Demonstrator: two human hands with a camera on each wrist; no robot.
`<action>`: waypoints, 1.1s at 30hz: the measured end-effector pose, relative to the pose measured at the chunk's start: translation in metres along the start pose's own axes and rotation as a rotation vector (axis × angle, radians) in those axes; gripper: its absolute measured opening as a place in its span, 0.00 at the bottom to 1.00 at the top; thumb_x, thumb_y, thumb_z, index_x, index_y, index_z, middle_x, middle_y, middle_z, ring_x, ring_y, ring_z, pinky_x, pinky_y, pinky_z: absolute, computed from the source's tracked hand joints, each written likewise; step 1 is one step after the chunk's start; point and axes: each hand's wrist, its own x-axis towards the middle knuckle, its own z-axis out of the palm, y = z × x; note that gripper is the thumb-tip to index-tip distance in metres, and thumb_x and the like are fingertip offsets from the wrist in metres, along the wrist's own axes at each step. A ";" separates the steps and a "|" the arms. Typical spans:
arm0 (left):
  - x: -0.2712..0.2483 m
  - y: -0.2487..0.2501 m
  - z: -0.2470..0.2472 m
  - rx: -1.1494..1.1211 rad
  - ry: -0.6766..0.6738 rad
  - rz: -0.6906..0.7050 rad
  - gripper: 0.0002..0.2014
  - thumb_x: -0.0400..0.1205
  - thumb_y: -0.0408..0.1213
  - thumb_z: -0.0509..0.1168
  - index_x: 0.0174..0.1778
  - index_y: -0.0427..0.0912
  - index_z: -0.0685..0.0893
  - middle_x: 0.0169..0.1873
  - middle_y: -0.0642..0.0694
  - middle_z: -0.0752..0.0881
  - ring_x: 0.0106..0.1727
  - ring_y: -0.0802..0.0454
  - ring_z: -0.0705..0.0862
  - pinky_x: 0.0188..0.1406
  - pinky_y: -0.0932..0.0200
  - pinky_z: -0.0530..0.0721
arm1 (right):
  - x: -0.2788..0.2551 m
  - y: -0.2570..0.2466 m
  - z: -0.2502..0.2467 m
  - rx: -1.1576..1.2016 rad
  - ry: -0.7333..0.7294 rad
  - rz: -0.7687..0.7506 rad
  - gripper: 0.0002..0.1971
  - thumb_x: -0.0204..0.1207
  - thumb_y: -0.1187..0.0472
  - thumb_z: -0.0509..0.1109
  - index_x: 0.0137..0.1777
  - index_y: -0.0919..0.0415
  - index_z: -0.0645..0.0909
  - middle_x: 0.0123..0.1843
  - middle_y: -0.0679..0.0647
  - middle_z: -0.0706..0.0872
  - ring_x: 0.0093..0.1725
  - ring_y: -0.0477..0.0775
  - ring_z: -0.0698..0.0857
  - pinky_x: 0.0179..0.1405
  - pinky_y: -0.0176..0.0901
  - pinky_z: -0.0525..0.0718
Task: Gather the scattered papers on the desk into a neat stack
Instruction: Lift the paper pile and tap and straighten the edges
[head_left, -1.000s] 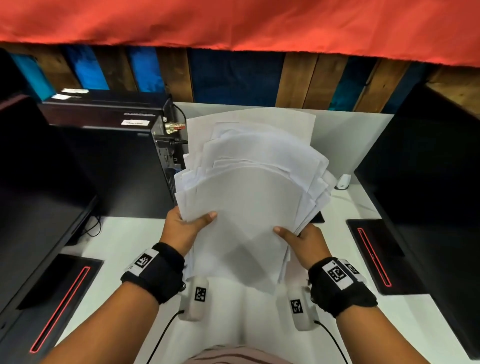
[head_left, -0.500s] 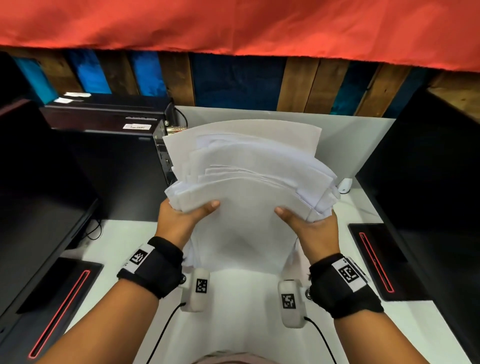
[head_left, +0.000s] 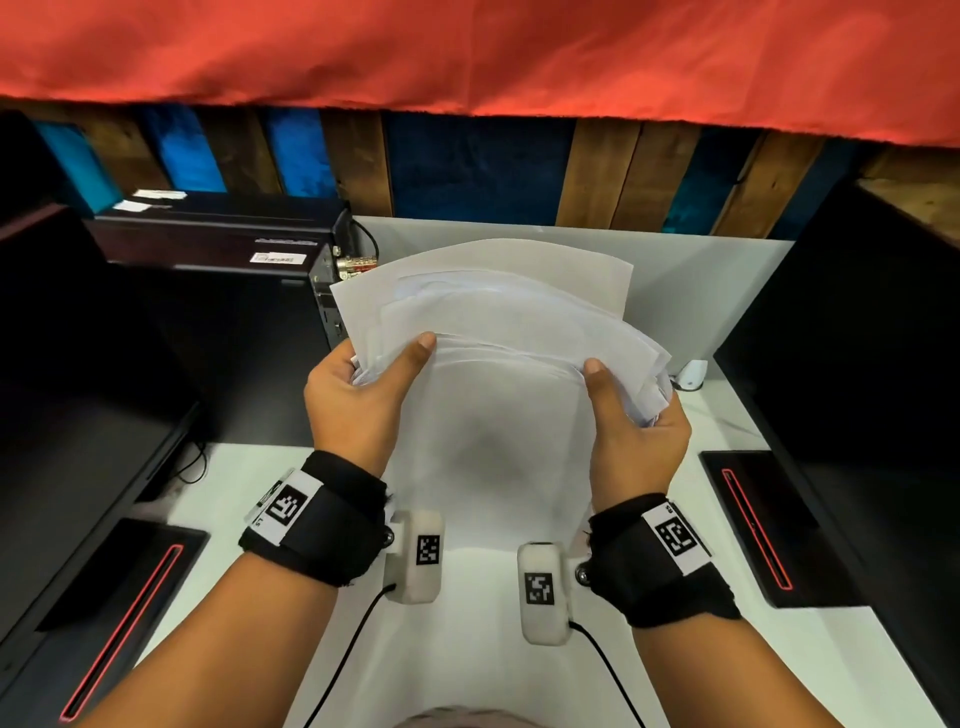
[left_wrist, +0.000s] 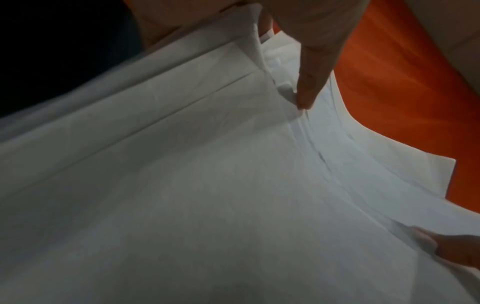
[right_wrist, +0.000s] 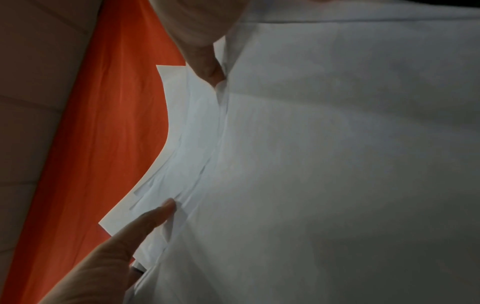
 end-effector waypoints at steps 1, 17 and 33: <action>0.000 0.000 0.000 0.010 0.002 -0.006 0.18 0.70 0.42 0.79 0.54 0.41 0.89 0.47 0.47 0.92 0.48 0.53 0.91 0.45 0.60 0.89 | 0.000 0.001 0.000 -0.007 -0.001 0.003 0.14 0.71 0.64 0.77 0.57 0.55 0.85 0.50 0.49 0.92 0.51 0.46 0.90 0.49 0.36 0.87; -0.001 0.001 -0.003 0.114 0.053 0.027 0.14 0.76 0.34 0.70 0.58 0.40 0.86 0.46 0.53 0.90 0.47 0.61 0.89 0.39 0.72 0.84 | -0.002 0.006 -0.003 -0.083 -0.003 -0.093 0.15 0.71 0.67 0.76 0.47 0.46 0.80 0.41 0.40 0.88 0.42 0.34 0.88 0.39 0.25 0.83; -0.001 -0.005 -0.009 0.131 0.038 0.081 0.15 0.78 0.24 0.60 0.59 0.37 0.83 0.43 0.53 0.87 0.42 0.65 0.86 0.39 0.73 0.81 | -0.005 0.013 -0.010 -0.410 -0.074 -0.589 0.26 0.80 0.72 0.65 0.75 0.53 0.68 0.61 0.53 0.68 0.61 0.36 0.73 0.64 0.35 0.77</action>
